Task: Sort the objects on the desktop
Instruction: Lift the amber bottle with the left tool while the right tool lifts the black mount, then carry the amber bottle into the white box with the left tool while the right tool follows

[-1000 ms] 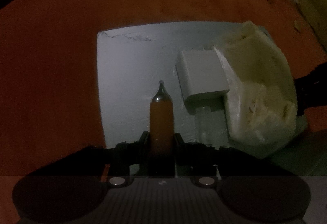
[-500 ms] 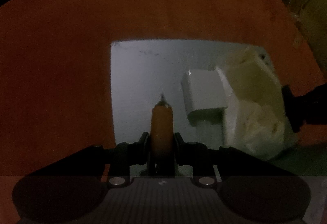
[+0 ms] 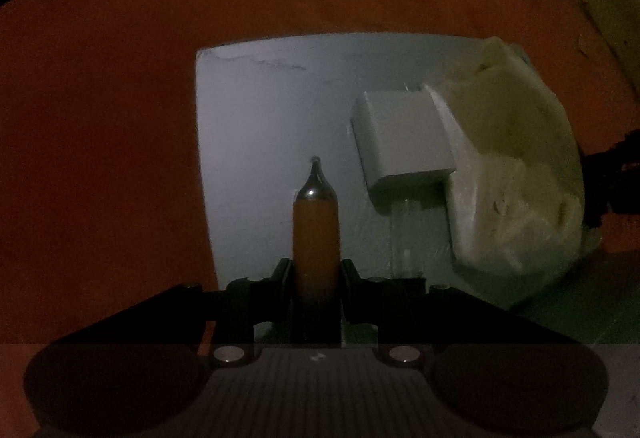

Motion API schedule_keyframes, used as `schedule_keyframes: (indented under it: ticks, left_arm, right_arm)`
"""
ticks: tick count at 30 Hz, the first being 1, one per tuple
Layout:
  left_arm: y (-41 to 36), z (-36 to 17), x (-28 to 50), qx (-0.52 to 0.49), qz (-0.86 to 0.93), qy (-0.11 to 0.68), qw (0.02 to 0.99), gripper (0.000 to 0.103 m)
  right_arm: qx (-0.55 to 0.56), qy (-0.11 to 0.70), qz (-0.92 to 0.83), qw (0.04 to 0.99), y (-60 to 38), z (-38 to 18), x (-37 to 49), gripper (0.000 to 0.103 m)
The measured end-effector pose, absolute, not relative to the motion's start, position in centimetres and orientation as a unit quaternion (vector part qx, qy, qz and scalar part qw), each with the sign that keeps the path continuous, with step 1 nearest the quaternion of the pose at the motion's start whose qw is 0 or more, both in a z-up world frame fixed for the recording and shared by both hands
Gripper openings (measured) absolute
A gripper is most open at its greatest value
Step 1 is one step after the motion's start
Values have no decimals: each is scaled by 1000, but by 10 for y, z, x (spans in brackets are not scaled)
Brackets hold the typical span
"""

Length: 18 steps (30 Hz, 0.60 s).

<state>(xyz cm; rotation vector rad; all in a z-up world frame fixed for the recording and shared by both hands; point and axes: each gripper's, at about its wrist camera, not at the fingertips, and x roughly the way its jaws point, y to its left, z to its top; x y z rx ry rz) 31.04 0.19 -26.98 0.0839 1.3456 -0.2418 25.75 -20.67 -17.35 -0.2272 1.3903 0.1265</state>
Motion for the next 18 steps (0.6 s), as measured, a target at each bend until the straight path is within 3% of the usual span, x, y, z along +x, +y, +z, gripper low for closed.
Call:
schedule_keyframes:
  ticks: [18]
  left_arm:
    - [-2, -270, 313, 55, -117, 606, 785, 21]
  right_arm:
    - [-101, 643, 64, 757, -207, -162, 249, 28]
